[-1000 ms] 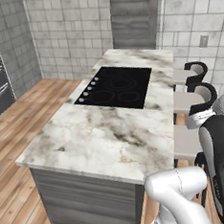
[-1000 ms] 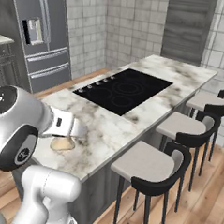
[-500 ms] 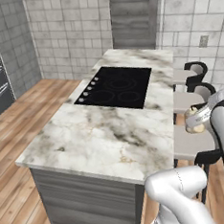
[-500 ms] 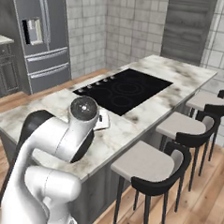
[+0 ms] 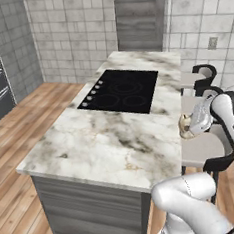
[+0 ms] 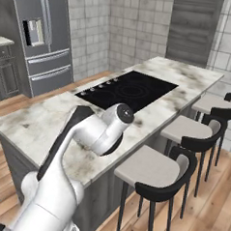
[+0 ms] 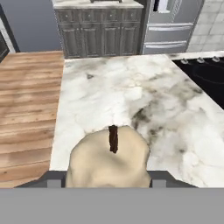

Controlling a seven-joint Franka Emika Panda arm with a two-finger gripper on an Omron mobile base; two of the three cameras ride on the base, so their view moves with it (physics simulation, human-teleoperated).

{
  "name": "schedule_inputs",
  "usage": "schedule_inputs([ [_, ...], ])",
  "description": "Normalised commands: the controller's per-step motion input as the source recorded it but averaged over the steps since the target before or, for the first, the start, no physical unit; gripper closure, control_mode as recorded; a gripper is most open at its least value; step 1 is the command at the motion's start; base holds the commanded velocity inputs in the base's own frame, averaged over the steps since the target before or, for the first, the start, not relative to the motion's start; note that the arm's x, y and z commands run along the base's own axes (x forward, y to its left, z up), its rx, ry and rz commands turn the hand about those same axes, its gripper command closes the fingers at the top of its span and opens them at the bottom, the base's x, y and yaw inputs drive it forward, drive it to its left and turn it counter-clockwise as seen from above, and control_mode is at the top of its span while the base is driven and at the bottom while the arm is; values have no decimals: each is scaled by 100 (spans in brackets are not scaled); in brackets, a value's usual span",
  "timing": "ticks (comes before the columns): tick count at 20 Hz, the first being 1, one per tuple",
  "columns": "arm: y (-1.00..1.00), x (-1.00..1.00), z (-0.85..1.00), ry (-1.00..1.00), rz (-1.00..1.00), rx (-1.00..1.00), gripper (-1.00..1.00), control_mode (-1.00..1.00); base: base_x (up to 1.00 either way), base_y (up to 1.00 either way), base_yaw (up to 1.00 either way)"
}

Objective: Get the candle and the liquor from the cabinet and move them to the dining counter.

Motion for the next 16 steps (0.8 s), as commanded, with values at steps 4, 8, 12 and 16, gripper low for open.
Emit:
schedule_inputs([
  [4, -2, 89, -48, 0, 30, 0, 100, -100, 0, 0, 0],
  [8, -12, 79, -41, -3, 25, 1, 100, -100, 0, 0, 0],
  [12, -14, 76, -42, -3, 22, 0, 100, -100, 0, 0, 0],
  [16, -17, 74, -40, 0, 22, 1, 100, -100, 0, 0, 0],
])
